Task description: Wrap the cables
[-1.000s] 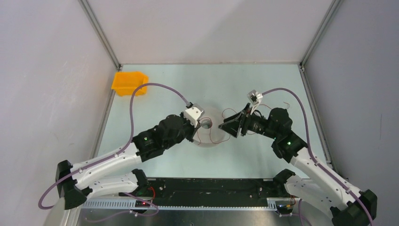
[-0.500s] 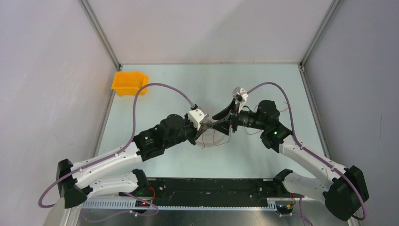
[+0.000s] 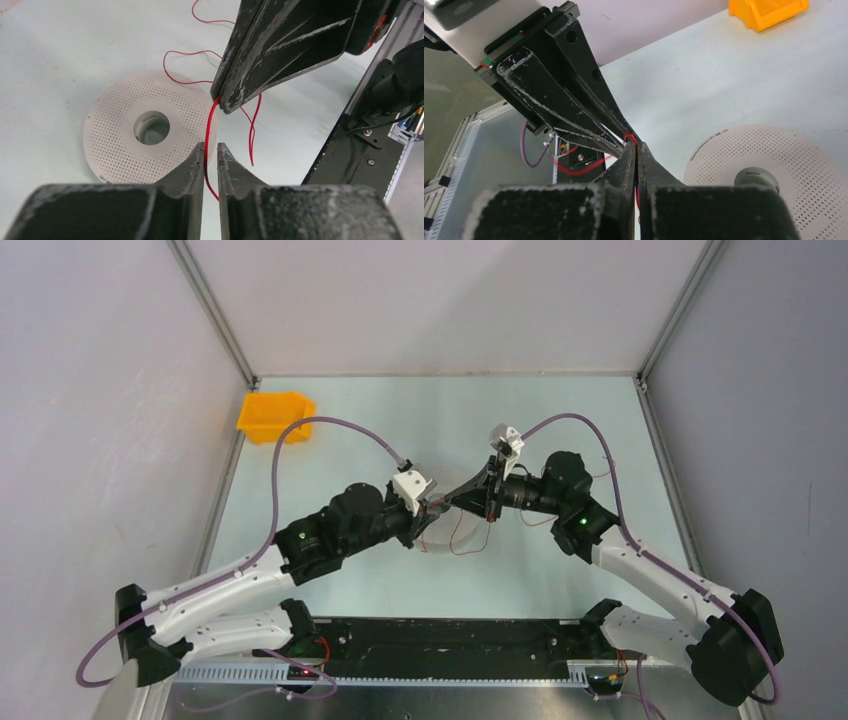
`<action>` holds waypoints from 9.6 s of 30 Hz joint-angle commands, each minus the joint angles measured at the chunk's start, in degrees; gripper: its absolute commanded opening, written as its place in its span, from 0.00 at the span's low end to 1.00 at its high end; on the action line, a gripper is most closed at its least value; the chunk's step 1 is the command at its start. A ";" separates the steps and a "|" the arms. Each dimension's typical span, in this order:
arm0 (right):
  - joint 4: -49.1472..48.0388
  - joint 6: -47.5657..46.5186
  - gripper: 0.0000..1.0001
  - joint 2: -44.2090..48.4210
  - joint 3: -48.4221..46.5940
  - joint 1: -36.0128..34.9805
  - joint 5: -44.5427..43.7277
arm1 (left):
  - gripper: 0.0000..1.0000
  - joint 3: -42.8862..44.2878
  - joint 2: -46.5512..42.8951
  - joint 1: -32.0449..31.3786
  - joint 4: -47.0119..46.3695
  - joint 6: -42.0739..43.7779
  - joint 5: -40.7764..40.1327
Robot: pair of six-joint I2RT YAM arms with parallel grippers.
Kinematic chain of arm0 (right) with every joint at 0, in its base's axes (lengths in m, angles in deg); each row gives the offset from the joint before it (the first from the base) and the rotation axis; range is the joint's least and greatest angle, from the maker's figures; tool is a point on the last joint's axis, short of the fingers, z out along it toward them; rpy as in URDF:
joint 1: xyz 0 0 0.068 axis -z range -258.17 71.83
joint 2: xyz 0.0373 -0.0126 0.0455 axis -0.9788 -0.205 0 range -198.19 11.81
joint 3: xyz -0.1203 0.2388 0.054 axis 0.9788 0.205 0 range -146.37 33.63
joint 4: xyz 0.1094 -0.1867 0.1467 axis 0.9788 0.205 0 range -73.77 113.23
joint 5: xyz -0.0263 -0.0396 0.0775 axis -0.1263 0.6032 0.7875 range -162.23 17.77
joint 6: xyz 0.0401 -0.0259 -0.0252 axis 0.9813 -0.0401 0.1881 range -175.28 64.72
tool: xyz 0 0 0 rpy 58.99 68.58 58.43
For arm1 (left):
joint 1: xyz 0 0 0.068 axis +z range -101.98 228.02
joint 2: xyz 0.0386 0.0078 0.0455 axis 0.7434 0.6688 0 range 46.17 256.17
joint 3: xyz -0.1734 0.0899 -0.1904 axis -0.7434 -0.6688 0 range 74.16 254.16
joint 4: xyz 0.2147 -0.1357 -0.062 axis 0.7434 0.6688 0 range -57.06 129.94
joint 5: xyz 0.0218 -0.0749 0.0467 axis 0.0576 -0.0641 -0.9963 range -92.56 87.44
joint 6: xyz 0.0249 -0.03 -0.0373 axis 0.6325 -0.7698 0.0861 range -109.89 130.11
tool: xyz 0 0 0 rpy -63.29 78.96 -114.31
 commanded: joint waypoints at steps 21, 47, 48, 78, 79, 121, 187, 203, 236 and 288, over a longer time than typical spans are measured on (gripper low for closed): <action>-6.30 5.38 0.00 10.34 -1.23 1.88 -5.30 | 0.21 -4.60 -1.83 -0.46 -6.11 -4.37 1.46; -1.57 18.78 0.59 8.23 -0.22 2.52 -7.47 | 0.00 -7.09 -2.34 -2.08 -15.32 17.36 -29.96; -2.40 18.90 0.59 6.69 -0.54 2.50 -7.78 | 0.00 -7.16 -2.35 -2.10 -15.68 17.39 -29.90; 6.23 10.79 0.00 7.10 -0.72 7.76 -16.79 | 0.50 -8.87 -3.87 -0.35 -12.96 -3.82 -31.33; 8.82 9.52 0.00 8.61 -0.74 9.51 -17.43 | 0.51 -8.88 -4.27 0.52 -12.09 -5.33 -28.29; 33.21 -5.31 0.00 23.06 -10.58 15.13 -31.78 | 0.15 -24.83 30.01 38.01 -54.50 -47.27 31.37; 5.75 -21.68 0.00 17.60 2.94 7.69 -32.59 | 0.60 -0.61 -8.00 4.06 0.71 -0.14 -4.34; -41.64 -38.41 0.00 -11.57 0.78 16.05 7.14 | 0.63 -4.48 -13.93 20.29 7.93 -7.67 7.89; -15.91 -57.99 0.00 -19.96 -3.43 7.89 26.27 | 0.54 -9.63 -8.33 26.57 1.98 -17.73 13.57; -26.18 -45.14 0.00 -26.72 -3.45 9.73 25.58 | 0.56 -12.14 -6.01 26.61 -5.53 -14.85 15.69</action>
